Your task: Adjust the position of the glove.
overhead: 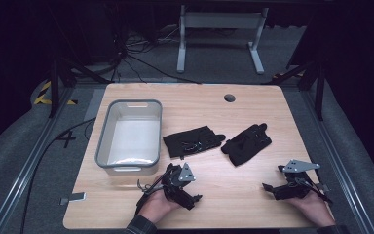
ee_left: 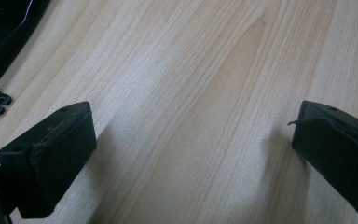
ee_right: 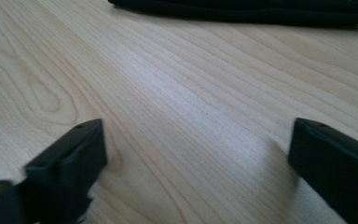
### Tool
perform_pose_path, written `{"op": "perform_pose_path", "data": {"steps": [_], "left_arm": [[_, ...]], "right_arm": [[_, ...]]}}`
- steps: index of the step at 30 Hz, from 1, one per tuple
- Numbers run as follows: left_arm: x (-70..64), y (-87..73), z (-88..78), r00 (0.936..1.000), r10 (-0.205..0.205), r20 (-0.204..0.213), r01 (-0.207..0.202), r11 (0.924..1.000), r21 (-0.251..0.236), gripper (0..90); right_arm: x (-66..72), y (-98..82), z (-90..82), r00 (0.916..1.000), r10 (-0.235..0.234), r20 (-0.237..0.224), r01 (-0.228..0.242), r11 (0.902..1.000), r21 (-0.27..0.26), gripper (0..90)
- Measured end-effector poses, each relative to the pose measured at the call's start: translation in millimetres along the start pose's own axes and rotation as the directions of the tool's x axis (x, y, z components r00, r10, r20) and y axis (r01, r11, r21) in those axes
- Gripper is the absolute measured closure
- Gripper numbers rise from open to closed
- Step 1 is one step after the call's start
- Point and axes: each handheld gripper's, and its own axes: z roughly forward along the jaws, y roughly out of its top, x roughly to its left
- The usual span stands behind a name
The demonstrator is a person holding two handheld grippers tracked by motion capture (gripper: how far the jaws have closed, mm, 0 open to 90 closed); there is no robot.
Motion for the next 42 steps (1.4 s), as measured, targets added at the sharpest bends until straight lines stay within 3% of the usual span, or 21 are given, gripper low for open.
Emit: {"op": "perform_pose_path", "data": {"steps": [1,3,6,7,8,9,13,18,26,35,42], "left_arm": [[0.2,0.2,0.4,1.0000,0.001,-0.001,-0.001,1.0000,-0.005,0.0],[0.1,0.3,0.5,1.0000,0.000,-0.002,0.000,1.0000,-0.005,0.0],[0.7,0.9,1.2,1.0000,-0.004,-0.005,0.004,1.0000,-0.008,0.0],[0.7,0.9,1.2,1.0000,-0.004,-0.005,0.004,1.0000,-0.008,0.1],[0.7,0.8,1.3,1.0000,-0.005,-0.005,0.005,1.0000,-0.008,0.1],[0.6,0.8,1.3,1.0000,-0.006,-0.006,0.006,0.9999,-0.008,0.1],[0.5,0.7,1.0,0.9999,-0.007,-0.009,0.007,0.9999,-0.008,0.1],[0.3,0.8,1.2,0.9999,-0.013,-0.009,0.013,0.9999,-0.007,0.1],[0.1,0.5,0.9,0.9998,-0.017,-0.012,0.017,0.9998,-0.007,0.1],[0.1,0.5,1.0,0.9998,-0.017,-0.012,0.017,0.9998,-0.007,0.0],[0.3,0.5,0.9,0.9998,-0.017,-0.012,0.017,0.9998,-0.006,0.0]], "right_arm": [[0.2,1.7,-1.1,1.0000,-0.006,-0.005,0.006,1.0000,-0.002,17.0],[0.2,3.6,-1.5,1.0000,-0.007,-0.006,0.007,1.0000,-0.003,17.5],[-0.1,11.9,0.0,0.9996,-0.010,-0.028,0.009,0.9996,-0.026,34.1],[-0.1,11.9,0.0,0.9996,-0.010,-0.028,0.009,0.9996,-0.026,34.1],[-0.3,18.7,0.1,0.9994,-0.022,-0.026,0.021,0.9989,-0.041,44.9],[-0.3,18.7,0.1,0.9994,-0.022,-0.026,0.021,0.9989,-0.041,44.9],[1.8,35.9,3.3,0.9976,-0.051,-0.046,0.048,0.9964,-0.071,71.0],[3.0,53.7,14.9,0.9953,-0.071,-0.066,0.065,0.9944,-0.083,89.2],[2.0,74.9,41.0,0.9894,-0.056,-0.134,0.046,0.9956,-0.082,89.7],[5.3,83.8,66.7,0.9872,-0.079,-0.138,0.072,0.9956,-0.060,89.7],[6.6,82.0,65.5,0.9831,-0.089,-0.160,0.084,0.9958,-0.037,89.6]]}}
